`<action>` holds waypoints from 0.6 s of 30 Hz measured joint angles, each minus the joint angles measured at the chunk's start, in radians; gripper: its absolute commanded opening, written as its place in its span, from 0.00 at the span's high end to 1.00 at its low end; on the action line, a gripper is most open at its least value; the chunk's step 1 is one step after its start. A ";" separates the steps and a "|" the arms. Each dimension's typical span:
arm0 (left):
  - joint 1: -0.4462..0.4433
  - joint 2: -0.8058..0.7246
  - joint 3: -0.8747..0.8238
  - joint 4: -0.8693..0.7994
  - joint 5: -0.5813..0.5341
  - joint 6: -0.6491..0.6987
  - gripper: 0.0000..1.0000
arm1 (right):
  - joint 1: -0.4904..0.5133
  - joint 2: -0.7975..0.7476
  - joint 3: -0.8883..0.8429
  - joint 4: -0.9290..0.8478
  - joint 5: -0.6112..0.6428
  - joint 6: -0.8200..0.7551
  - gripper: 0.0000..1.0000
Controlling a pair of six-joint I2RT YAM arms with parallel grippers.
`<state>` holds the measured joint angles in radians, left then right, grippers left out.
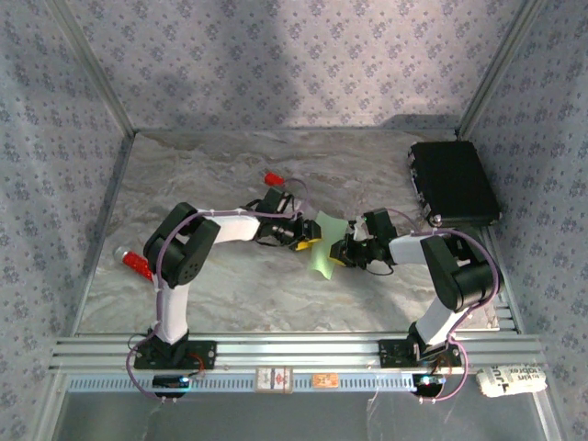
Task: Fold a paper plane with a square sheet of paper (pick it up from the middle)
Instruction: Third fold the triangle at the center of the table.
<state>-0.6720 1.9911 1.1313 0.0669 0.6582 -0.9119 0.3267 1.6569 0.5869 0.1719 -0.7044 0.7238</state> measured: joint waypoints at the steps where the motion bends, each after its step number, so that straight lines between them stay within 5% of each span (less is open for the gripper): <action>1: 0.001 -0.002 -0.001 0.003 0.000 0.000 0.53 | 0.000 0.000 0.000 0.000 0.000 0.000 0.87; 18: 0.005 -0.006 -0.014 0.044 0.013 0.002 0.53 | -0.005 0.000 -0.001 0.001 -0.007 -0.008 0.87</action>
<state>-0.6670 1.9850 1.1175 0.1108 0.6708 -0.9104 0.3218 1.6569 0.5858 0.1730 -0.7113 0.7158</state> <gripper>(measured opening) 0.468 0.127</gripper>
